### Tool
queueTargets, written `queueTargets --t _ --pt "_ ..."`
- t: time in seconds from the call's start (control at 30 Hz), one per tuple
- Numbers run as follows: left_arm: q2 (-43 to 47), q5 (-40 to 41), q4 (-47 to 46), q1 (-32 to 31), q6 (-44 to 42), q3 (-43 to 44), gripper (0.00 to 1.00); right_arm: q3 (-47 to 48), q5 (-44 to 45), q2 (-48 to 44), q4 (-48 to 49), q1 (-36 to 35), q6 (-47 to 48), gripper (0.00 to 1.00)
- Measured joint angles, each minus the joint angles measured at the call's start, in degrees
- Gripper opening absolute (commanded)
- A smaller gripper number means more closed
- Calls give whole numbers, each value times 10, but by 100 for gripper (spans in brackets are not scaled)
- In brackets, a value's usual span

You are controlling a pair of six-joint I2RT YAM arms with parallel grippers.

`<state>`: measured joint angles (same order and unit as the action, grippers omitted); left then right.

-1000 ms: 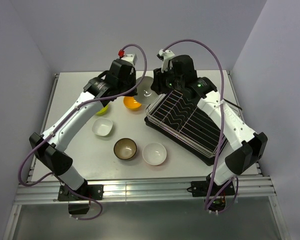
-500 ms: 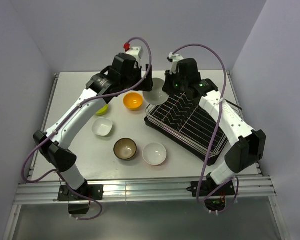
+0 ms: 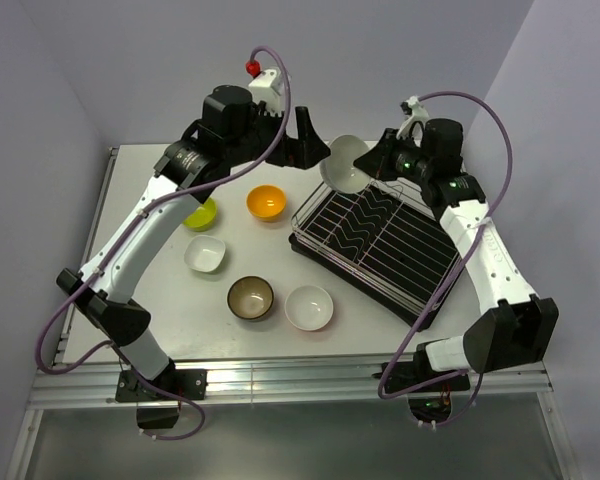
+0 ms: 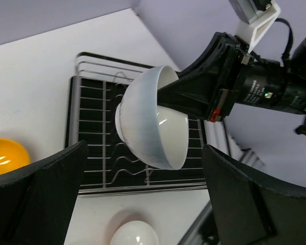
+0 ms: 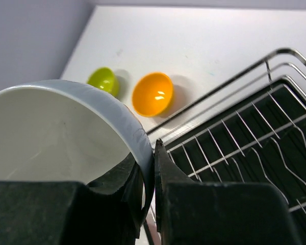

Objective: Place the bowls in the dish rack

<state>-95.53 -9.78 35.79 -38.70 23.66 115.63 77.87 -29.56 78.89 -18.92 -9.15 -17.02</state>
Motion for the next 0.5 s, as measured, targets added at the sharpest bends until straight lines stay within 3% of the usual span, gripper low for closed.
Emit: queueTargets --t 0.27,0.5 --pt "-8 -132 -72 26 100 -37 89 -40 -106 -27 107 37 -66 0" --pt "-40 -193 -119 26 178 -75 94 -74 -159 -27 160 42 -103 0"
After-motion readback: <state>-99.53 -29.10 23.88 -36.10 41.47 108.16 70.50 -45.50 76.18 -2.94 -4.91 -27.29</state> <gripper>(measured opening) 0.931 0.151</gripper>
